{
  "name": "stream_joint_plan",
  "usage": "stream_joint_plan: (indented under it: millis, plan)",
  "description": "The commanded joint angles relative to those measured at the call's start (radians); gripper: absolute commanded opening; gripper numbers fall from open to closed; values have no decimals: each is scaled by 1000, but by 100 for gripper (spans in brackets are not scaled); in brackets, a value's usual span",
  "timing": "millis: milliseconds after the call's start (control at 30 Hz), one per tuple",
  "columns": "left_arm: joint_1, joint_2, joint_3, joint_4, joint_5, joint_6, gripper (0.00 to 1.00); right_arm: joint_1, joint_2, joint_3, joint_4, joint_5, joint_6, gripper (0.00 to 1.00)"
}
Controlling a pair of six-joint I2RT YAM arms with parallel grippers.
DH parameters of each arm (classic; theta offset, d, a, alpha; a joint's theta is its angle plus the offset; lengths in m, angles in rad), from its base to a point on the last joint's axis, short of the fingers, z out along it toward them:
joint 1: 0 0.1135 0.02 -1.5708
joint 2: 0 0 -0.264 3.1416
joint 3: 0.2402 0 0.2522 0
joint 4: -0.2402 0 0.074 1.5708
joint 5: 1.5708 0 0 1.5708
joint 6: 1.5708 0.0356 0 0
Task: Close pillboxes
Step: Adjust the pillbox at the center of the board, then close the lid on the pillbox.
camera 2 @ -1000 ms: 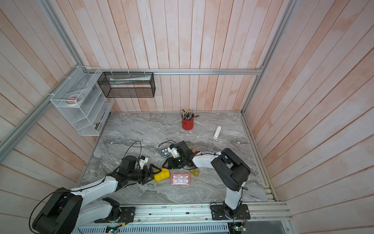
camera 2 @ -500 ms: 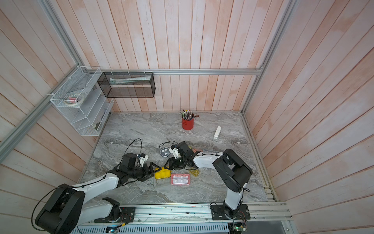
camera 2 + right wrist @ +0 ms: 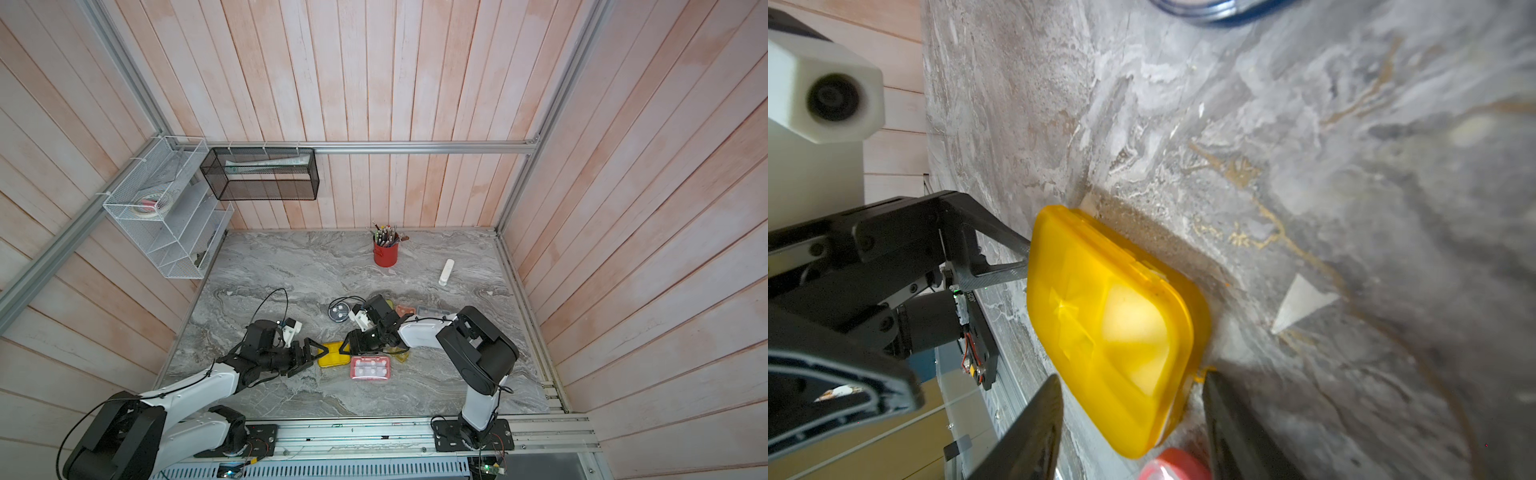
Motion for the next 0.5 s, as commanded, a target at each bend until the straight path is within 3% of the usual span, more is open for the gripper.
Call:
stream_joint_plan:
  millis: [0,167,467]
  plan:
    - [2,29,-43,-21,-16,-21,96,20,22,-8,28,-47,23,56]
    - [2,26,-44,-19,-17,-26,95,45,55,24,54,-47,45,56]
    - [2,8,0,-179,-119,84,94,46,59,33,17,-16,23,56]
